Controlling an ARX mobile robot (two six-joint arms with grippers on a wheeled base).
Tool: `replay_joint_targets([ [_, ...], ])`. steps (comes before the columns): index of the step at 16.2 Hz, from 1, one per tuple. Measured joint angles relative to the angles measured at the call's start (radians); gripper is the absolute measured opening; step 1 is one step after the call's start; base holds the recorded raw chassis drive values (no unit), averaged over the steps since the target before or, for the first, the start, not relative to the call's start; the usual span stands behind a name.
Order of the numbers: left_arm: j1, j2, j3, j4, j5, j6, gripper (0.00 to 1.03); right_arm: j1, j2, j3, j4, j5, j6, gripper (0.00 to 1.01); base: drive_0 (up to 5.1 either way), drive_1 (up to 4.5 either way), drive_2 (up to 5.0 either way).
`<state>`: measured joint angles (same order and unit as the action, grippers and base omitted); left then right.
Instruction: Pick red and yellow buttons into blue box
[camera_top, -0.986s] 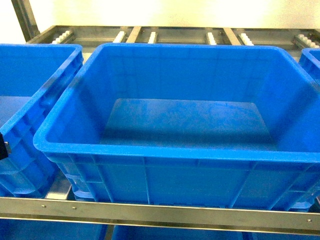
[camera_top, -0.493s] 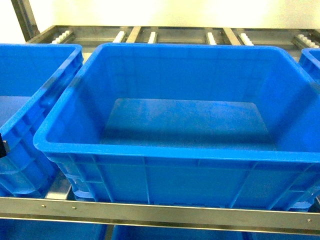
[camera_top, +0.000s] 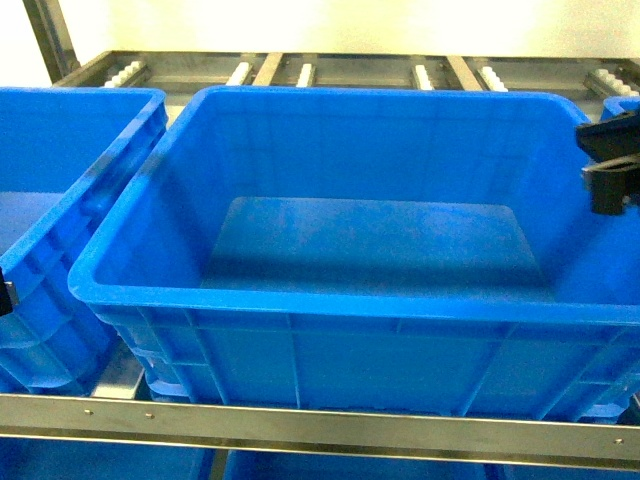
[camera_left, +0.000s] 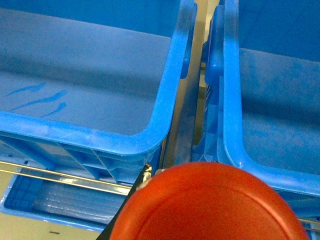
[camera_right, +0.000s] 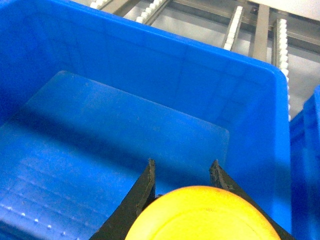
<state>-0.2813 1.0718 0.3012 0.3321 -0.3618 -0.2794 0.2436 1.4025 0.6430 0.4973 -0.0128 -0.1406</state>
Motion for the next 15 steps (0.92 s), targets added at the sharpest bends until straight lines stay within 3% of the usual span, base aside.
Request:
replay_joint_targets([
  [3,0.000,0.000,0.000,0.000,0.000,0.000,0.25,0.002,0.243,0.219,-0.096,-0.071,-0.015,0.28,0.0,0.00,0.0],
  [5,0.000,0.000,0.000,0.000,0.000,0.000,0.25,0.006,0.421,0.375,-0.180,-0.088,-0.030,0.28,0.0,0.00,0.0],
  [9,0.000,0.000,0.000,0.001,0.000,0.000,0.25,0.007,0.716,0.637,-0.389,-0.083,-0.099,0.28,0.0,0.00,0.0],
  [11,0.000,0.000,0.000,0.000,0.000,0.000,0.25,-0.007,0.787,0.669,-0.423,-0.080,-0.137,0.28,0.0,0.00,0.0],
  [13,0.000,0.000,0.000,0.001,0.000,0.000,0.25,-0.023,0.804,0.672,-0.431,-0.079,-0.150,0.28,0.0,0.00,0.0],
  [15,0.000,0.000,0.000,0.001,0.000,0.000,0.25,-0.023,0.802,0.674,-0.385,-0.087,-0.149,0.44,0.0,0.00,0.0],
])
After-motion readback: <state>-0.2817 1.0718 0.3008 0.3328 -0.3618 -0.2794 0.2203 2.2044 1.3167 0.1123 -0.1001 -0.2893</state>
